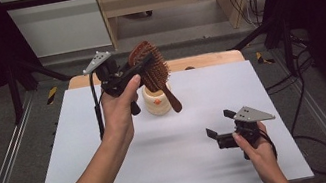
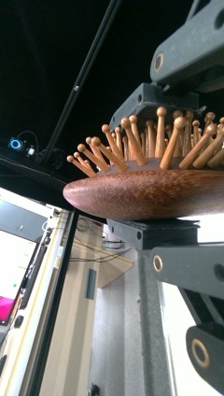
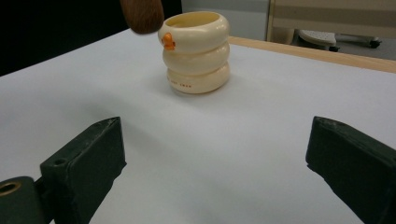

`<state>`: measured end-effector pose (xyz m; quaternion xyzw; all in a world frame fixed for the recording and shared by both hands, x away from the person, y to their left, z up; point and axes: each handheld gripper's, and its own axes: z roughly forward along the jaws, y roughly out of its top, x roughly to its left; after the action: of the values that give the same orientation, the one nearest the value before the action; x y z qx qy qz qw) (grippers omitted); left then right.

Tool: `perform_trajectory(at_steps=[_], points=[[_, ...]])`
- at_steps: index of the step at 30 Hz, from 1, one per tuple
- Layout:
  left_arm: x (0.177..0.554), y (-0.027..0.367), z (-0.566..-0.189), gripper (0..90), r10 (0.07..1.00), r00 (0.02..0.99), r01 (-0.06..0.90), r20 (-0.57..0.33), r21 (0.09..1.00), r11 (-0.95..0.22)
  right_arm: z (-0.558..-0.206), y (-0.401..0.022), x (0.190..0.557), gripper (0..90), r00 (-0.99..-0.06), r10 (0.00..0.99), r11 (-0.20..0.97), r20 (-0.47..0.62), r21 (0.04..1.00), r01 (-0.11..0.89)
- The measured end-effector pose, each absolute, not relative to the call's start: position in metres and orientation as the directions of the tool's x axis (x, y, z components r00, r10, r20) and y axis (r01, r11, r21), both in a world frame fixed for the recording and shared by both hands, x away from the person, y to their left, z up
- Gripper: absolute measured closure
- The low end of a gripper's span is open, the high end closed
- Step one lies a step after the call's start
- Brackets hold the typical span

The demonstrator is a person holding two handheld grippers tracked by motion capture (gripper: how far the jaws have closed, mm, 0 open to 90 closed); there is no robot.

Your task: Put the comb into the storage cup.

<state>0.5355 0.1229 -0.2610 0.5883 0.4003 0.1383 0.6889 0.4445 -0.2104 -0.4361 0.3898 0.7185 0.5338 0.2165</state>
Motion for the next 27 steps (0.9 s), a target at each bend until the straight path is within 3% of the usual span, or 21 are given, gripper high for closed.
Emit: perform_trajectory(at_steps=[27], points=[[0.541,0.133,-0.234,50.9,0.735,0.592,0.205,-0.33,0.944,0.258,-0.44,-0.233,0.437,4.1,-0.556,0.824,0.109,0.108,0.933,0.343]])
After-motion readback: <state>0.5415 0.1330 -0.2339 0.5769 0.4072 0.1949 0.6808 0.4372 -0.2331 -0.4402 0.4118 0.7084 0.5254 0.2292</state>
